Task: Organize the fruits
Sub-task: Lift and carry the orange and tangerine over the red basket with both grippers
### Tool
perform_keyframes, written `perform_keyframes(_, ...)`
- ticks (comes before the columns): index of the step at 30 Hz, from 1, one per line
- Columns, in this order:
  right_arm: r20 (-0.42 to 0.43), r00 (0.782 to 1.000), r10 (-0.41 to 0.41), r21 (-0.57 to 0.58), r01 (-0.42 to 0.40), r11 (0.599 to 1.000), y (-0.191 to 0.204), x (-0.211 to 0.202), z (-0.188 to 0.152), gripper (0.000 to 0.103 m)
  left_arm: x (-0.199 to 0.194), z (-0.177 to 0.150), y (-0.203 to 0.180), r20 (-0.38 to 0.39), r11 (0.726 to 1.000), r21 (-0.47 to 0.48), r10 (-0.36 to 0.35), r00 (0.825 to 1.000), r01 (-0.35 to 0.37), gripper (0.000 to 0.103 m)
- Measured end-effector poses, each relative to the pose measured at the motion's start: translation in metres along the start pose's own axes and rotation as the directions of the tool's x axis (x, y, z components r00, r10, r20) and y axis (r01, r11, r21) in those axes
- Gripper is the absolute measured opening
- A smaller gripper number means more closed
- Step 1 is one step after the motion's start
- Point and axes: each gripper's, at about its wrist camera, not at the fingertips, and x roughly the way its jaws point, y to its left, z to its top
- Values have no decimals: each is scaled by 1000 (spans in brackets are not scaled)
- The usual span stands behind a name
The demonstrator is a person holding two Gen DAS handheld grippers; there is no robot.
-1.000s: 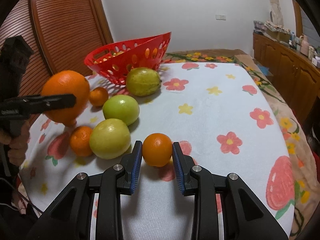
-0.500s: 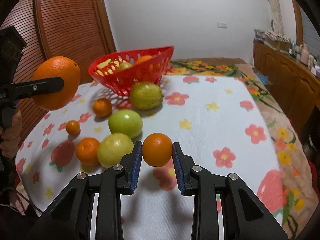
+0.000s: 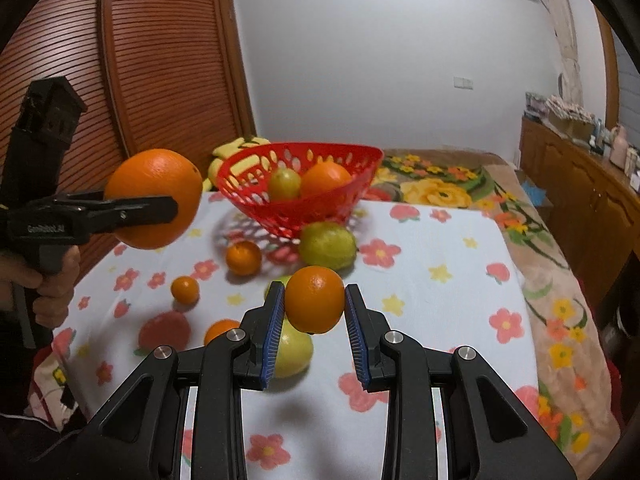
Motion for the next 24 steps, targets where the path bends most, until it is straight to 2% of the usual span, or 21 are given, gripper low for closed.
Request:
perform_keyframes(10,12,1000,29,-36,-29,999,-3,24,36,29,24,28,16,-3,1000,11,28,1000,-28,82)
perform_keyframes(24,-4,997,81,-87,-82,993,-17,83,95,29,83,58,38,-73,998,9,58,996,-57,82)
